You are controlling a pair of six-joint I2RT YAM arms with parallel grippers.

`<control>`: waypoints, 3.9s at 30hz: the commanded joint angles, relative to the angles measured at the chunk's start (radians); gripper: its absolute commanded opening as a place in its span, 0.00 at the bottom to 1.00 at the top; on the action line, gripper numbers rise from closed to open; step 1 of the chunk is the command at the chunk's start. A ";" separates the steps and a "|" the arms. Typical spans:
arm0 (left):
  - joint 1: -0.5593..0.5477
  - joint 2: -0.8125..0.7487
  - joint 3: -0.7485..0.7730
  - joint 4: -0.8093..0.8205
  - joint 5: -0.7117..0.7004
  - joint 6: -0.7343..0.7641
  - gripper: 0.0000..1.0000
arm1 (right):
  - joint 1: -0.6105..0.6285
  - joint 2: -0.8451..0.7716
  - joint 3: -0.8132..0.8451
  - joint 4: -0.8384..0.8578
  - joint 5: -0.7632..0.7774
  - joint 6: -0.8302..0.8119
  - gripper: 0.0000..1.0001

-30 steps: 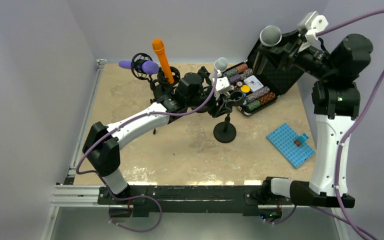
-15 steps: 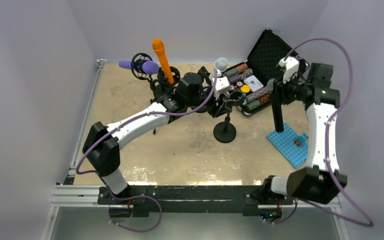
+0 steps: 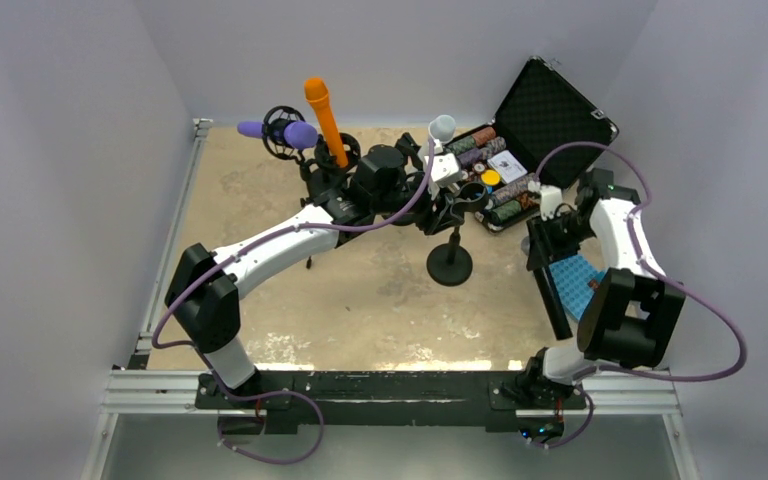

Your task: Remove the microphone from the stand

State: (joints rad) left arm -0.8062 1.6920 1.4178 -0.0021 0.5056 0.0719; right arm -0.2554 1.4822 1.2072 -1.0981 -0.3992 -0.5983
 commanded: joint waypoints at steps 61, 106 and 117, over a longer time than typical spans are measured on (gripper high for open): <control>0.008 -0.022 0.125 -0.187 0.068 -0.002 0.94 | 0.199 0.033 0.486 -0.001 -0.652 0.453 0.89; 0.052 0.094 0.041 -0.256 0.200 0.069 0.46 | 0.278 0.140 0.221 -0.006 -0.540 0.378 0.13; 0.053 0.098 0.028 -0.275 0.164 0.104 0.50 | 0.286 0.142 0.207 -0.014 -0.507 0.355 0.13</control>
State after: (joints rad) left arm -0.7601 1.7721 1.4620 -0.2420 0.6594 0.1436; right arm 0.0036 1.5829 1.4620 -0.9913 -1.0420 -0.2047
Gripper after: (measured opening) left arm 0.611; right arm 0.234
